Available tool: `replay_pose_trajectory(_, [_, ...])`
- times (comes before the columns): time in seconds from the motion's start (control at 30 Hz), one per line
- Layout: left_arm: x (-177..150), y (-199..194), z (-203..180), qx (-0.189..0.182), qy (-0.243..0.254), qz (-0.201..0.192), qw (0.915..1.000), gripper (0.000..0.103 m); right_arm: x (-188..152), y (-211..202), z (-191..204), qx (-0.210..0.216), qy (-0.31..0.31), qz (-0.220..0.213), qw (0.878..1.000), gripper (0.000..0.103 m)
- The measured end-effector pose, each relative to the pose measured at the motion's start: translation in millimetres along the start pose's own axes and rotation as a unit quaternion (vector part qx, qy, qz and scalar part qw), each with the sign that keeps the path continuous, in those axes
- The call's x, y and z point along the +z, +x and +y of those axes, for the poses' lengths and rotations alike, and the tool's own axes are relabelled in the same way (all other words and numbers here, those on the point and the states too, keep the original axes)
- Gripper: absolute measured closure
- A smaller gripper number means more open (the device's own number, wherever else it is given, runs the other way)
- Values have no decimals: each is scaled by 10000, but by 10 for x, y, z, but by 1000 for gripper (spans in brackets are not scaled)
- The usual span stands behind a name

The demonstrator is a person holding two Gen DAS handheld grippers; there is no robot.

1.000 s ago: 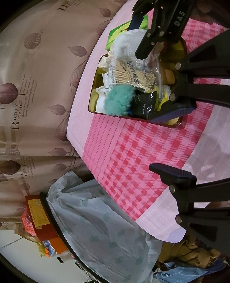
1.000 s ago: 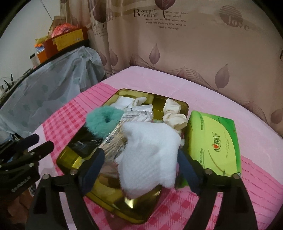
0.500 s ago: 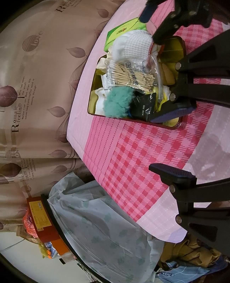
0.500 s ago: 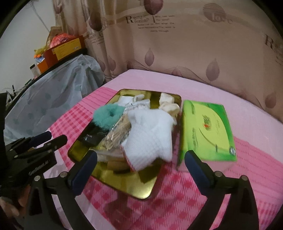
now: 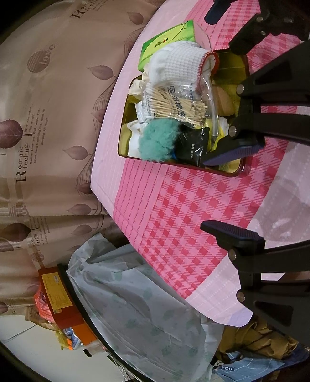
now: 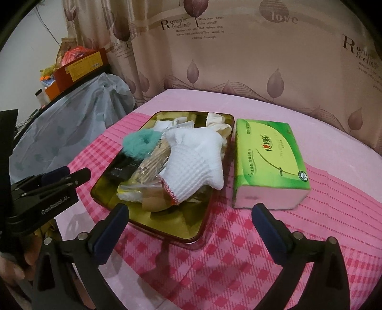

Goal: Organize soft objects

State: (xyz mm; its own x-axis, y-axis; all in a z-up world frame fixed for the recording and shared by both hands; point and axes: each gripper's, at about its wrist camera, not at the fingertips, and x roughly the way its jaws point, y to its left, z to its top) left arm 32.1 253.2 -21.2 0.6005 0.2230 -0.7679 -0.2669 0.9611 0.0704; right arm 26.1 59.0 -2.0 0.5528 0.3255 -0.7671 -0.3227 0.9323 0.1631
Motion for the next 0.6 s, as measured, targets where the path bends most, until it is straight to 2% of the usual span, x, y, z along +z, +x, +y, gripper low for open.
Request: replay_pose_trajectory(0.6, [-7, -2, -4, 7, 13, -8, 10000, 54, -28, 58, 113, -4, -162, 153, 9998, 1])
